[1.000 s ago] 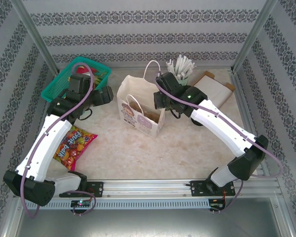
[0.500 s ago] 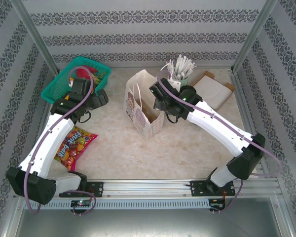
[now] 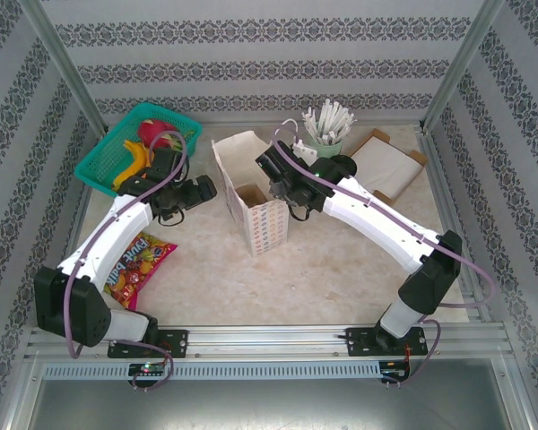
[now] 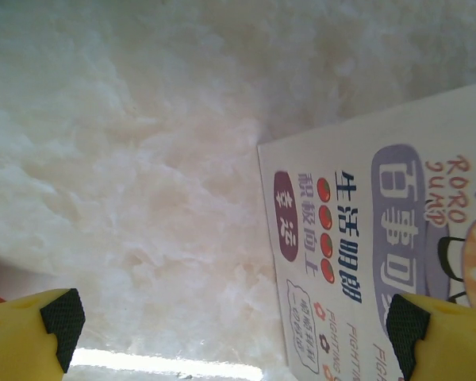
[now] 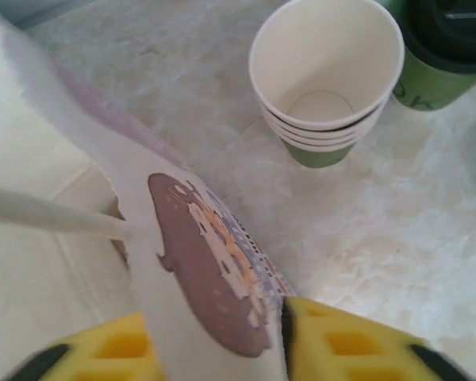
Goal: Pack the takeout coffee
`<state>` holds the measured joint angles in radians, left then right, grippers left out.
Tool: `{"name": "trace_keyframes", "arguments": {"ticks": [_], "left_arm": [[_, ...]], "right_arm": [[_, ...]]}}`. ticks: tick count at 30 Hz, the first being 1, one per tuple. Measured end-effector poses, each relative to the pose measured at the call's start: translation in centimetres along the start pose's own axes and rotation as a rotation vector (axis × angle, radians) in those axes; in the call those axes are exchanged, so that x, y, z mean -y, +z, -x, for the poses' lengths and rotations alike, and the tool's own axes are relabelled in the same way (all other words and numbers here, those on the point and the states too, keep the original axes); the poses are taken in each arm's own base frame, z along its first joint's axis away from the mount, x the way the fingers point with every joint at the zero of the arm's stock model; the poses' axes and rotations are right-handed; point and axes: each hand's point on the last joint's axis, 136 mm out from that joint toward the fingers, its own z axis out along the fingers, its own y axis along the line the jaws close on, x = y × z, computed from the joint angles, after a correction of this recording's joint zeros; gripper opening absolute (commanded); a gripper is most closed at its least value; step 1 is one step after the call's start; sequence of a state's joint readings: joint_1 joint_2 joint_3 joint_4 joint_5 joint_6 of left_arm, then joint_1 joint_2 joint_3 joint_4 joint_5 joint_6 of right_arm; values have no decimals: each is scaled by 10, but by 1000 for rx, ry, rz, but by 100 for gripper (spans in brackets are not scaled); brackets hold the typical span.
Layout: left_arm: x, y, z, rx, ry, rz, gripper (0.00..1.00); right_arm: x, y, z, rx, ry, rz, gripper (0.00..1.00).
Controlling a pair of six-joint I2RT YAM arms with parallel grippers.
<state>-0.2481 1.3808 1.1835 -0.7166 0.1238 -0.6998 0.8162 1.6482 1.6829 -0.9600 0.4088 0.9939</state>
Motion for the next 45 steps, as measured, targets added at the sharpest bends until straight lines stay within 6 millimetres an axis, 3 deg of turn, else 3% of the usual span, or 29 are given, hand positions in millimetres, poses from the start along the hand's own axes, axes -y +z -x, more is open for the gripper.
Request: {"name": "trace_keyframes", "arguments": {"ticks": [4,12,18,22,26,31,34,39,45], "left_arm": [[2,11,2,-5,-8,0,100],[-3,41,4,-26,-19,41,100],[-2,45,-1,-51,-18,33,100],[-3,45,-2,-56,-18,38,100],[-5,44,-3,-59,-18,45,99],[-12,32,-2,-17,-17,65,100],[-17,21,0,26,-18,70,100],[-19,12,2,80,-42,49,100],[-17,0,5,145,-42,-1,100]], "right_arm": [[-17,-8,5,11,-78,98,73],[-29,-28,6,-30,-186,344,97],[-42,-46,-6,-65,-277,502,98],[-34,-59,-1,-34,-311,534,98],[2,-65,20,73,-278,455,98],[85,-60,65,185,-116,296,98],[128,-48,74,208,-78,199,98],[167,-10,78,159,-89,79,98],[207,59,79,-9,-16,15,98]]}}
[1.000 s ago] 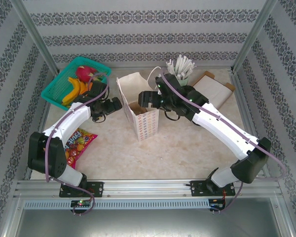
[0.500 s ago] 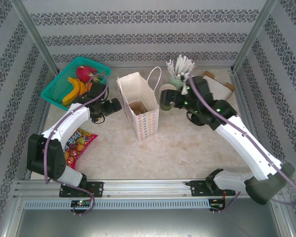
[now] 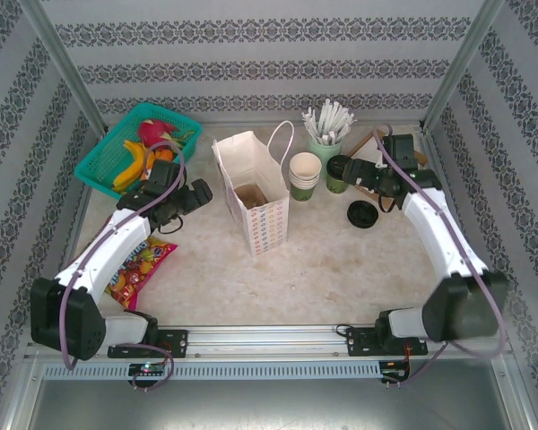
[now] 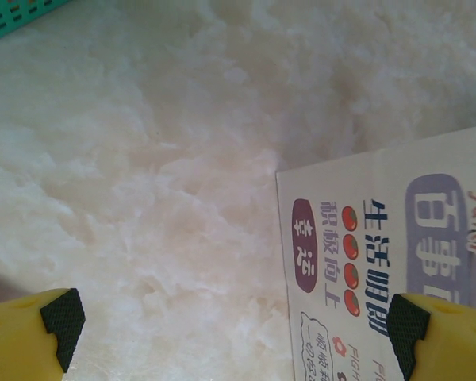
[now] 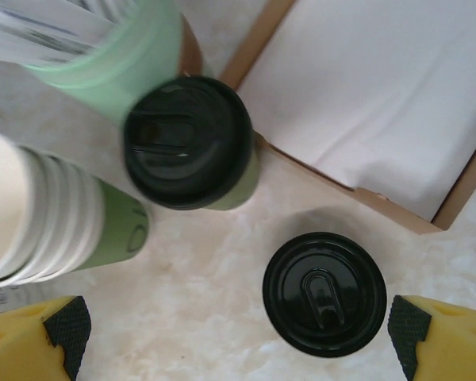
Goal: Pack the takeout coffee
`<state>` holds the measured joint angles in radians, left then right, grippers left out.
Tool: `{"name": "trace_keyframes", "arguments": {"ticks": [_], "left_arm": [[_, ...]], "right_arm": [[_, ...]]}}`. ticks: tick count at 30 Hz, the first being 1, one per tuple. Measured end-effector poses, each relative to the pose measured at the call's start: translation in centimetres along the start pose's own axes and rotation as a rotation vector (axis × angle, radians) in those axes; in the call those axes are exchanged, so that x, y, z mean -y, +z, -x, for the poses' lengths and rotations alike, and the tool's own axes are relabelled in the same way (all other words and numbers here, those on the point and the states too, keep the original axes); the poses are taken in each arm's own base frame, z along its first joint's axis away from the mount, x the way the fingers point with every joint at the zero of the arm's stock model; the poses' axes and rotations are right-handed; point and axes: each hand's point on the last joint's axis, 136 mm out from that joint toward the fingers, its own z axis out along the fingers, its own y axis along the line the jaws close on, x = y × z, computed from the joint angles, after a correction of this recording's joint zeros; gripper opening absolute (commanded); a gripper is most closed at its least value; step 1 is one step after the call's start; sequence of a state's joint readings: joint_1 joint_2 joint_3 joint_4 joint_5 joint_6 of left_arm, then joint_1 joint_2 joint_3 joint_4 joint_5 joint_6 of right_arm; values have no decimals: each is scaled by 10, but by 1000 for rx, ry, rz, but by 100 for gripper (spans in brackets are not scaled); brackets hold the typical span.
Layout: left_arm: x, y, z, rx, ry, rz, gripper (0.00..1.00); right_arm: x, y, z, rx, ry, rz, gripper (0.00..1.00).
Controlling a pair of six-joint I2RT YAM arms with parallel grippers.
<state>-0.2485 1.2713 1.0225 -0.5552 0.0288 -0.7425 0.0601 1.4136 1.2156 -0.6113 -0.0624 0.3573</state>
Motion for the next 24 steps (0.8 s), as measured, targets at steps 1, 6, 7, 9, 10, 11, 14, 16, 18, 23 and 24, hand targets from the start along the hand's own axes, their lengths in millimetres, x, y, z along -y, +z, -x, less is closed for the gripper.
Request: {"name": "trace_keyframes", "arguments": {"ticks": [1,6,7,9,10,11,14,16,18,23,24], "left_arm": [[1,-4,3,22,-1,-10,100],[0,-19,12,135,-9,-70,100],[-2,-21,12,152,-10,-75,100],[-7,-25,12,179,-13,-72,100],[-8,-26,12,187,-14,-69,100],[-8,-28,14,198,-16,-69,100],[-9,-30,18,215,-18,-60,100],[-8,-30,18,213,-18,-59,100],[-7,-28,17,205,-17,-62,100],[-6,-23,16,186,-14,-60,100],[-6,-23,16,186,-14,-59,100]], "right_arm": [[0,12,-1,-34,2,6,98],[-14,52,12,-111,0,57,98],[-17,58,16,-114,0,67,98],[-20,66,22,-112,-3,72,98],[-20,69,25,-112,-5,73,98],[-21,73,29,-112,-8,73,98],[-23,85,36,-116,-32,73,98],[-26,91,36,-123,-56,74,98],[-27,96,34,-130,-77,71,98],[-26,101,29,-147,-123,61,98],[-26,101,29,-151,-132,61,98]]}}
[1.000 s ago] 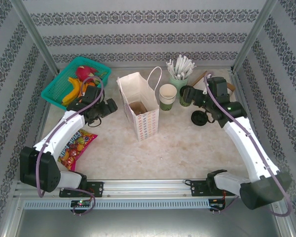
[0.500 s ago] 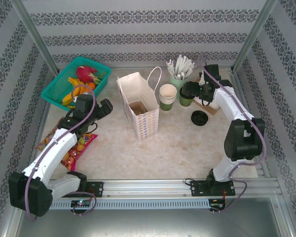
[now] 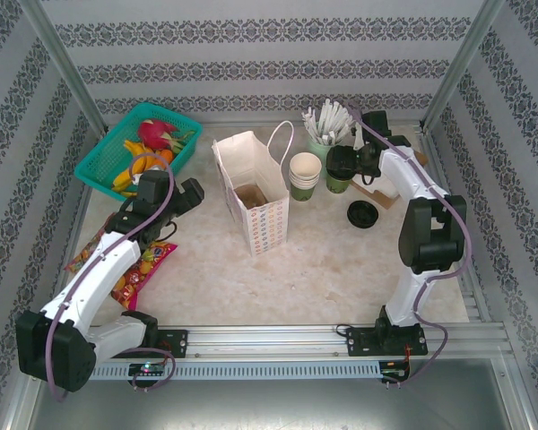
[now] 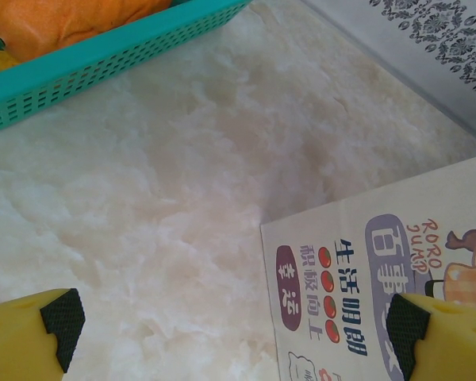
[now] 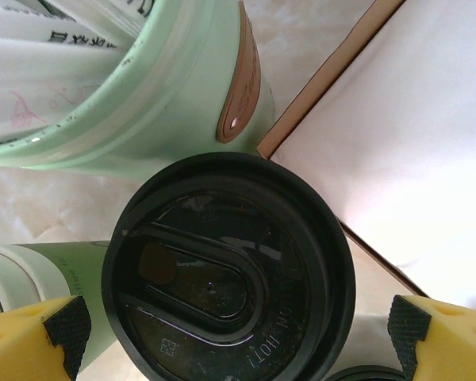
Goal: Pack the takeout coffee
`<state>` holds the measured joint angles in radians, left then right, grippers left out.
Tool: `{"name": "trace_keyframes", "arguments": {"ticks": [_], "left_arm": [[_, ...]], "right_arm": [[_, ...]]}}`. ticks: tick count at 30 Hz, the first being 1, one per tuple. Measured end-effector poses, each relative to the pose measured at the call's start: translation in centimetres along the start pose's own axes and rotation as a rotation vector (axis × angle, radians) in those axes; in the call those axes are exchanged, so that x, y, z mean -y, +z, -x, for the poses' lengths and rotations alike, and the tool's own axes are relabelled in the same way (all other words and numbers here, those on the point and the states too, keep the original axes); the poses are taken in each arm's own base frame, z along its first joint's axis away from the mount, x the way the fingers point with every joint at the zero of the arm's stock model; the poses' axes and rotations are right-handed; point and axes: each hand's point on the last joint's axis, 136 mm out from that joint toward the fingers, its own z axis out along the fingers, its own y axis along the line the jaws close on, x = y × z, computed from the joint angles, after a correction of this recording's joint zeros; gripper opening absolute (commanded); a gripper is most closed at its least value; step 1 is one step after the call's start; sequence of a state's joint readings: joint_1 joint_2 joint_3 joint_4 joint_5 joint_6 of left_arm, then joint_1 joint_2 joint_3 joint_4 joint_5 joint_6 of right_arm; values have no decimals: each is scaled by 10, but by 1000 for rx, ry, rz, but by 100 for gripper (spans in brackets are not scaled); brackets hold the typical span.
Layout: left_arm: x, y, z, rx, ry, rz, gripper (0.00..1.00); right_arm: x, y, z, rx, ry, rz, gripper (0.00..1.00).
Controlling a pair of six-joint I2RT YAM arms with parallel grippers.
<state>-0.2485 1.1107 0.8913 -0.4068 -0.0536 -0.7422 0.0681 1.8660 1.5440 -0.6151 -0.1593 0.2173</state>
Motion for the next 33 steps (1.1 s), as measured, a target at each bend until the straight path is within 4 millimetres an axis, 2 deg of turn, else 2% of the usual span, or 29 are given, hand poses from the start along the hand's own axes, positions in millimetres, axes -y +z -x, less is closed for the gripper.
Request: {"name": "trace_keyframes", "arguments": {"ticks": [11,19,26,29,33], "left_arm": [[3,-2,6,15,-1,-4,100],[3,-2,6,18,-1,-1,100],[3,-2,6,16,-1,1,100],[2,-2,7,20,-1,5,100],[-2,-3,10,38,-2,25,100]], "right_arm": [[4,17,-3,-41,-25,-9,98],[0,19,-3,-48,-26,12,83],[-3,19,-5,-52,-13,32,80],[-5,15,-13,-55,-2,39,81],[-14,6,-34,-77,0,47,81]]}}
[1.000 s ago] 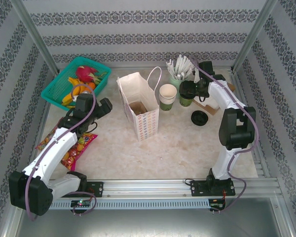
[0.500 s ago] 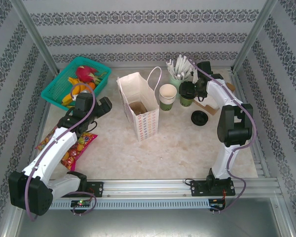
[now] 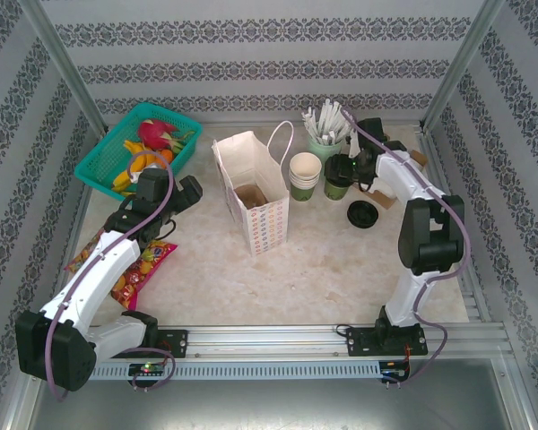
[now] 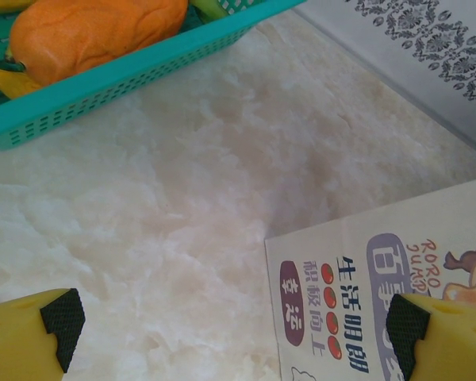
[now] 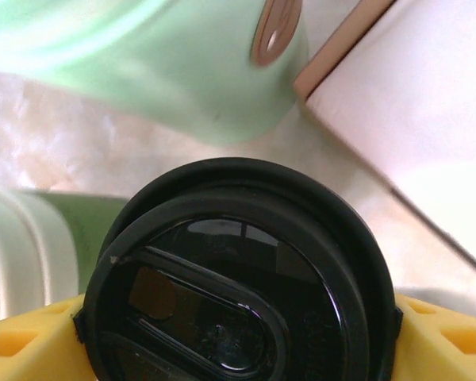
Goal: Pack the takeout coffee
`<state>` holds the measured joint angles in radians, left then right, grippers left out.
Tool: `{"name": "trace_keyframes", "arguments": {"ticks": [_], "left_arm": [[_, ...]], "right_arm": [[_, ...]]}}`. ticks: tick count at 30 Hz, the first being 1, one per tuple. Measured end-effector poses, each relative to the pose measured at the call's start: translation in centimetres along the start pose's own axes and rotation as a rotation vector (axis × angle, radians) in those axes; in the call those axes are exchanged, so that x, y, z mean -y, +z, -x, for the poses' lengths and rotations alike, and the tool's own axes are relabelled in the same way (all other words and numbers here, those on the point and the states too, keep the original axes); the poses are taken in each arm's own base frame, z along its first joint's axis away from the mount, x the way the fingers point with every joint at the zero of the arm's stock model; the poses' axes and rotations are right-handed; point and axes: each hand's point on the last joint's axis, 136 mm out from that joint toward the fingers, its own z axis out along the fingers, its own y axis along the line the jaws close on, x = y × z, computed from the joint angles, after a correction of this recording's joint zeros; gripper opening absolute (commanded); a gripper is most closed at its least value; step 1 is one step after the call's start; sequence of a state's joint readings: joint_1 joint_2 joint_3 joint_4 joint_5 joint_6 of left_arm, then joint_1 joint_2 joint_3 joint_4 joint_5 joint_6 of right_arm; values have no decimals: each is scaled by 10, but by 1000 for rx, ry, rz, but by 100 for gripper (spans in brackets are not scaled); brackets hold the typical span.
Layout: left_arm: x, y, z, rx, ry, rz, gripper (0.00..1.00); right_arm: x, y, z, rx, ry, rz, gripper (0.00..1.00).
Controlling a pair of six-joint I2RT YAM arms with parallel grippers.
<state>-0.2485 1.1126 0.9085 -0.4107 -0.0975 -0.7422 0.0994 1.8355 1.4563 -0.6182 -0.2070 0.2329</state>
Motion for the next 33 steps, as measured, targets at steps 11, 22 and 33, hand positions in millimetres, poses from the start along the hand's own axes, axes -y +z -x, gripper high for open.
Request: {"name": "trace_keyframes", "arguments": {"ticks": [11,22,33], "left_arm": [[-8,-1,7,41,4,44,100],[-14,2,3,38,3,62,100],[-10,7,4,40,2,51,100]], "right_arm": [[-16,-17,-51,-44,7,13,81],[-31,-30,-92,-54,-17,-9,81],[-49,-38,-124,-75,-47,1,82]]}}
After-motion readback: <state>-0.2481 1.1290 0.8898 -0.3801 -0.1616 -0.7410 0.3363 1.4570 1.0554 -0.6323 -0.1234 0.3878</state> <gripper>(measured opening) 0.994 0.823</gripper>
